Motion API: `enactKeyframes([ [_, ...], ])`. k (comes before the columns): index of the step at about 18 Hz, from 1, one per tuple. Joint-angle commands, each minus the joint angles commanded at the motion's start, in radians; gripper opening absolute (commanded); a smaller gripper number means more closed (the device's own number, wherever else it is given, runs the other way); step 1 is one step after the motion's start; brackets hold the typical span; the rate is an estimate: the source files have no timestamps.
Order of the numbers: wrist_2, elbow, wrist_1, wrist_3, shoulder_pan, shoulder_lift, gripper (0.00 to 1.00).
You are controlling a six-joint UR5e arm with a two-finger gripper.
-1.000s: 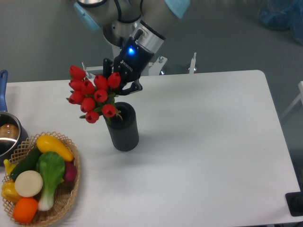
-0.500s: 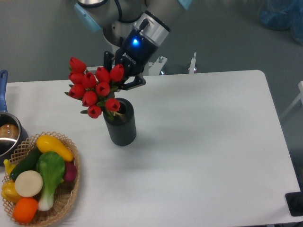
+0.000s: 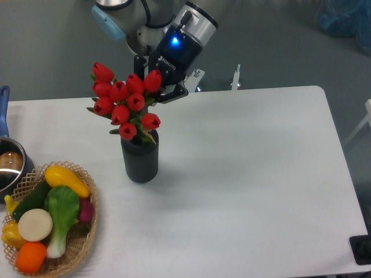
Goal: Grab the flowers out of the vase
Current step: 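Lift the gripped tulip bunch straight up out of the black vase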
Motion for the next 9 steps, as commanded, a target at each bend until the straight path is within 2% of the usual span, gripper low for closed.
enactKeyframes([
  [2,-0.017,0.008,-0.035,-0.017,-0.002,0.021,0.04],
  [9,-0.055,0.043,-0.028,-0.089,-0.003,0.006,0.04],
])
